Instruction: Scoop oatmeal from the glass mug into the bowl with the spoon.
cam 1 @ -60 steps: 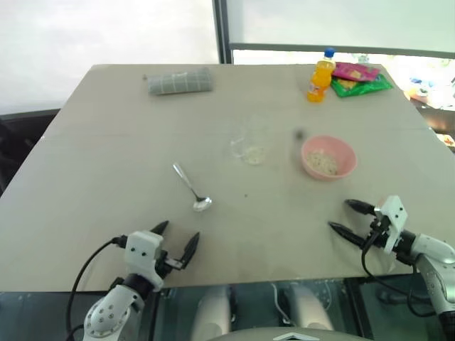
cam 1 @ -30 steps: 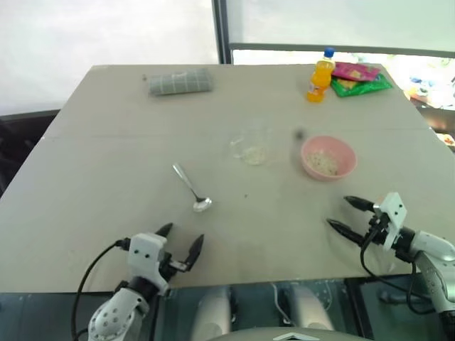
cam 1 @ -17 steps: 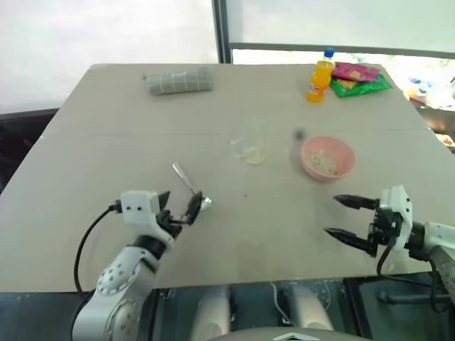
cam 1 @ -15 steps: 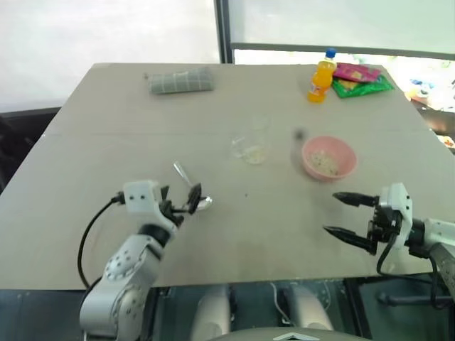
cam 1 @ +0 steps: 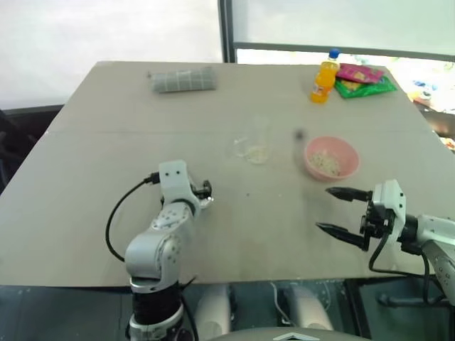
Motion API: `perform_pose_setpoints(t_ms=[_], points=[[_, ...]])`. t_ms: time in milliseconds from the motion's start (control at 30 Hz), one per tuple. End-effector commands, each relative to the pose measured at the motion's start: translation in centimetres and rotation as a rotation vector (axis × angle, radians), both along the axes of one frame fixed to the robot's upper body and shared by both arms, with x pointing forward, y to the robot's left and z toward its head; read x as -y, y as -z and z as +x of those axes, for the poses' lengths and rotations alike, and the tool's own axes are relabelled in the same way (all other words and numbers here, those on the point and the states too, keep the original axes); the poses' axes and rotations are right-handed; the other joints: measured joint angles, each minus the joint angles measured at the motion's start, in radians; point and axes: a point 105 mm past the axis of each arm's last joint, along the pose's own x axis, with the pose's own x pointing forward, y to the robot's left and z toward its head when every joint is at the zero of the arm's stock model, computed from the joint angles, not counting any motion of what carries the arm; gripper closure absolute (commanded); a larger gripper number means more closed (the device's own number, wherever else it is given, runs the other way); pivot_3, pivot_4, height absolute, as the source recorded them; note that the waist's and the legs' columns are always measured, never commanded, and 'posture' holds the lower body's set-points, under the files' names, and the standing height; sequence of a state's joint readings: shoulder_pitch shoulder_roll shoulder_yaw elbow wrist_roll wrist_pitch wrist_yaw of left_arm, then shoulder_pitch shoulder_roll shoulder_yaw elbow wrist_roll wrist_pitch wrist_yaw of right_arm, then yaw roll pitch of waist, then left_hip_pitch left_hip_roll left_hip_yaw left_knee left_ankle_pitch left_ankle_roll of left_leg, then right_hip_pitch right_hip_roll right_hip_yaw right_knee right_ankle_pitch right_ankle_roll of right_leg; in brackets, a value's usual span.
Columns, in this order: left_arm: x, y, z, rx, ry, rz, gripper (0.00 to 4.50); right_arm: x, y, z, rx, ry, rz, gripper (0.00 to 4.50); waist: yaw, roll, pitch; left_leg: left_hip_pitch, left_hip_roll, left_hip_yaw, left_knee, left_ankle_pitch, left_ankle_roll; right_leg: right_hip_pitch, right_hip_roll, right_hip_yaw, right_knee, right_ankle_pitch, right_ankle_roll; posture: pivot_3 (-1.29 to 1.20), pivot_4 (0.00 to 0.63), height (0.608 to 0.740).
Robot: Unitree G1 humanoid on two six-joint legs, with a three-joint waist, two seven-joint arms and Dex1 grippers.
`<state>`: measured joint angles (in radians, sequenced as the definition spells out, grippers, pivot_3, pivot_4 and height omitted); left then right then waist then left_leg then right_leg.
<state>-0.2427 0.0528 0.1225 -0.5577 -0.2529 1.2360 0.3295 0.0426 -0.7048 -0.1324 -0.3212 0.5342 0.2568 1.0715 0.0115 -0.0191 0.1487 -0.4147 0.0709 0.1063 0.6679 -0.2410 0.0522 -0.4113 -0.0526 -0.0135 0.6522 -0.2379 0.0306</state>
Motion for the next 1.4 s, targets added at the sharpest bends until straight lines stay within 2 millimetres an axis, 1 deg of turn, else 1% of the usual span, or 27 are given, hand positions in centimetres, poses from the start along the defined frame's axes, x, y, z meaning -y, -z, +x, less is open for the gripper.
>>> perform_pose_setpoints(t_ms=[33, 67, 100, 133, 167, 200, 233, 300, 333, 400, 500, 533, 567, 633, 767, 833, 867, 933, 967, 1033, 1067, 1100, 1233, 1300, 1367, 1400], points=[[0.2, 1.6, -0.9, -0.120, 0.019, 0.053, 0.05, -0.2, -0.7, 0.2, 0.041, -0.015, 0.001, 0.00, 0.000, 0.001, 0.000, 0.000, 0.000, 0.000, 0.000, 0.000, 0.000, 0.000, 0.000, 0.000, 0.001, 0.000, 0.000, 0.00, 0.150, 0.740], [-0.4, 2.2, -1.3, -0.163, -0.010, 0.060, 0.05, -0.3, -0.7, 0.3, 0.044, -0.018, 0.001, 0.00, 0.000, 0.001, -0.001, 0.000, 0.000, 0.000, 0.000, 0.000, 0.000, 0.000, 0.000, 0.000, 0.001, 0.000, 0.000, 0.00, 0.150, 0.740], [-1.0, 2.8, -1.8, -0.208, -0.048, 0.060, 0.55, -0.4, -0.7, 0.4, 0.048, -0.019, 0.002, 0.00, 0.000, 0.001, -0.001, 0.001, 0.000, 0.000, 0.000, 0.000, 0.000, 0.000, 0.000, 0.000, 0.001, 0.000, 0.000, 0.00, 0.150, 0.740], [-1.4, 3.2, -2.1, -0.241, -0.074, 0.059, 0.77, -0.5, -0.8, 0.4, 0.050, -0.020, 0.003, 0.00, -0.001, 0.001, -0.001, 0.001, 0.000, 0.000, 0.000, 0.000, 0.000, 0.000, 0.000, 0.000, 0.001, 0.000, 0.000, 0.00, 0.150, 0.740], [-1.9, 3.7, -2.6, -0.274, -0.101, 0.051, 1.19, -0.5, -0.8, 0.5, 0.052, -0.020, 0.003, 0.00, -0.002, 0.002, -0.001, 0.001, 0.000, 0.000, 0.000, 0.000, 0.000, 0.000, 0.000, 0.000, 0.001, 0.000, 0.000, 0.00, 0.150, 0.740], [-2.2, 4.1, -2.9, -0.298, -0.119, 0.048, 1.74, -0.5, -0.8, 0.5, 0.053, -0.020, 0.003, 0.00, -0.003, 0.003, -0.002, 0.001, 0.000, 0.000, 0.000, 0.000, 0.000, 0.000, 0.000, 0.001, 0.001, 0.000, 0.000, 0.00, 0.150, 0.740], [-2.7, 4.5, -3.2, -0.317, -0.131, 0.054, 2.12, -0.6, -0.8, 0.5, 0.054, -0.021, 0.004, 0.00, -0.005, 0.005, -0.003, 0.001, 0.000, 0.000, 0.000, 0.000, 0.000, 0.000, 0.000, 0.001, 0.001, 0.000, 0.000, 0.00, 0.150, 0.740], [-3.4, 5.2, -3.7, -0.347, -0.158, 0.059, 3.08, -0.6, -0.8, 0.5, 0.054, -0.023, 0.002, 0.00, -0.011, 0.008, -0.006, 0.001, 0.000, 0.000, 0.000, 0.000, 0.000, 0.000, 0.000, 0.001, 0.002, 0.000, 0.000, 0.00, 0.150, 0.740], [-3.7, 5.5, -4.0, -0.360, -0.175, 0.054, 3.67, -0.6, -0.7, 0.6, 0.055, -0.024, 0.001, 0.00, -0.014, 0.009, -0.008, 0.002, 0.000, 0.000, 0.000, 0.000, 0.000, 0.000, 0.000, 0.001, 0.002, 0.000, 0.000, 0.00, 0.150, 0.740], [-4.1, 5.9, -4.3, -0.376, -0.200, 0.044, 4.47, -0.6, -0.8, 0.6, 0.058, -0.026, -0.001, 0.00, -0.025, 0.012, -0.011, 0.003, 0.000, 0.001, 0.000, 0.000, 0.000, 0.000, 0.000, 0.002, 0.004, 0.000, 0.000, 0.00, 0.150, 0.740], [-4.5, 6.1, -4.5, -0.368, -0.233, 0.018, 4.47, -0.6, -0.9, 0.8, 0.063, -0.028, -0.002, 0.00, -0.029, 0.012, -0.011, 0.008, -0.002, -0.001, -0.001, 0.000, 0.000, 0.002, 0.002, 0.006, 0.006, -0.001, 0.000, 0.00, 0.150, 0.740], [-4.6, 6.1, -4.4, -0.351, -0.244, 0.004, 4.47, -0.6, -0.9, 0.8, 0.064, -0.030, -0.002, 0.00, -0.032, 0.012, -0.011, 0.013, -0.003, -0.002, -0.002, 0.000, 0.000, 0.004, 0.003, 0.009, 0.006, -0.001, 0.001, 0.00, 0.150, 0.740], [-4.8, 6.1, -4.4, -0.340, -0.254, -0.001, 4.47, -0.7, -0.9, 0.9, 0.065, -0.032, -0.002, 0.00, -0.033, 0.013, -0.011, 0.017, -0.005, -0.003, -0.003, 0.000, 0.000, 0.007, 0.004, 0.011, 0.006, -0.003, 0.003, 0.00, 0.150, 0.740], [-5.4, 6.1, -4.6, -0.318, -0.260, 0.014, 4.47, -0.9, -1.0, 1.0, 0.067, -0.038, 0.000, 0.00, -0.033, 0.012, -0.011, 0.020, -0.012, -0.011, -0.006, 0.000, 0.000, 0.007, 0.004, 0.014, 0.006, -0.003, 0.004, 0.00, 0.150, 0.740], [-6.0, 5.3, -4.1, -0.165, -0.204, 0.009, 4.47, -1.3, -1.0, 1.2, 0.069, -0.053, 0.009, 0.00, -0.036, 0.012, -0.012, 0.024, -0.017, -0.017, -0.010, 0.000, 0.000, 0.007, 0.005, 0.021, 0.006, -0.002, 0.003, 0.00, 0.150, 0.740], [-5.3, 4.3, -3.7, -0.015, -0.097, -0.068, 4.47, -1.6, -1.1, 1.3, 0.067, -0.062, 0.019, 0.00, -0.038, 0.012, -0.011, 0.027, -0.017, -0.018, -0.014, 0.000, 0.000, 0.007, 0.006, 0.026, 0.006, -0.002, 0.003, 0.00, 0.150, 0.740], [-5.2, 3.8, -3.8, 0.040, -0.036, -0.042, 4.47, -1.7, -1.1, 1.3, 0.065, -0.066, 0.022, 0.00, -0.038, 0.011, -0.011, 0.029, -0.018, -0.019, -0.016, 0.000, 0.000, 0.007, 0.007, 0.028, 0.006, -0.002, 0.002, 0.00, 0.150, 0.740], [-6.1, 3.5, -4.7, 0.098, -0.042, -0.022, 4.47, -2.1, -1.0, 1.3, 0.057, -0.080, 0.021, 0.00, -0.040, 0.009, -0.010, 0.029, -0.017, -0.018, -0.018, 0.000, 0.000, 0.006, 0.007, 0.029, 0.006, -0.001, 0.000, 0.00, 0.150, 0.740], [-6.6, 3.1, -5.0, 0.149, -0.032, -0.010, 4.47, -2.3, -1.0, 1.3, 0.053, -0.081, 0.033, 0.00, -0.040, 0.008, -0.009, 0.029, -0.017, -0.018, -0.019, 0.000, 0.000, 0.006, 0.006, 0.029, 0.005, -0.001, -0.001, 0.00, 0.150, 0.740], [-6.6, 2.2, -5.6, 0.254, 0.023, -0.006, 4.47, -2.8, -1.2, 1.5, 0.041, -0.079, 0.065, 0.00, -0.040, 0.003, -0.007, 0.027, -0.017, -0.017, -0.019, 0.000, 0.000, 0.004, 0.004, 0.030, 0.004, -0.001, -0.001, 0.00, 0.150, 0.740], [-6.5, 2.0, -5.9, 0.287, 0.048, -0.006, 4.47, -3.1, -1.3, 1.5, 0.036, -0.079, 0.076, 0.00, -0.039, 0.001, -0.006, 0.022, -0.017, -0.018, -0.018, 0.000, 0.000, 0.000, 0.002, 0.029, 0.004, -0.001, -0.001, 0.00, 0.150, 0.740], [-6.2, 1.7, -6.3, 0.318, 0.101, 0.016, 4.47, -3.5, -1.4, 1.5, 0.021, -0.079, 0.094, 0.00, -0.038, 0.000, -0.005, 0.017, -0.017, -0.018, -0.017, 0.000, 0.000, -0.003, 0.001, 0.029, 0.004, -0.001, -0.001, 0.00, 0.150, 0.740], [-4.5, 0.6, -7.5, 0.436, 0.279, 0.080, 4.47, -5.3, -1.8, 1.4, -0.074, -0.074, 0.190, 0.00, -0.030, -0.003, -0.003, 0.012, -0.017, -0.019, -0.018, -0.001, -0.001, -0.005, -0.003, 0.029, -0.003, 0.000, -0.002, 0.00, 0.150, 0.740], [-2.8, 0.2, -8.0, 0.474, 0.428, 0.143, 4.47, -6.3, -2.3, 1.5, -0.127, -0.053, 0.256, 0.00, -0.023, -0.004, -0.003, 0.008, -0.017, -0.020, -0.018, -0.002, -0.004, -0.007, -0.003, 0.027, -0.006, 0.000, -0.002, 0.00, 0.150, 0.740], [-0.9, 0.4, -8.6, 0.487, 0.581, 0.196, 4.47, -7.4, -2.8, 1.6, -0.174, -0.034, 0.313, 0.00, -0.019, -0.004, -0.003, -0.002, -0.017, -0.022, -0.017, -0.003, -0.005, -0.015, -0.004, 0.025, -0.007, 0.002, -0.005, 0.00, 0.150, 0.740], [-0.2, 0.7, -8.9, 0.482, 0.644, 0.223, 4.47, -8.0, -2.8, 1.5, -0.197, -0.028, 0.329, 0.00, -0.018, -0.004, -0.003, -0.003, -0.017, -0.022, -0.017, -0.003, -0.005, -0.016, -0.005, 0.025, -0.007, 0.002, -0.005, 0.00, 0.150, 0.740]])
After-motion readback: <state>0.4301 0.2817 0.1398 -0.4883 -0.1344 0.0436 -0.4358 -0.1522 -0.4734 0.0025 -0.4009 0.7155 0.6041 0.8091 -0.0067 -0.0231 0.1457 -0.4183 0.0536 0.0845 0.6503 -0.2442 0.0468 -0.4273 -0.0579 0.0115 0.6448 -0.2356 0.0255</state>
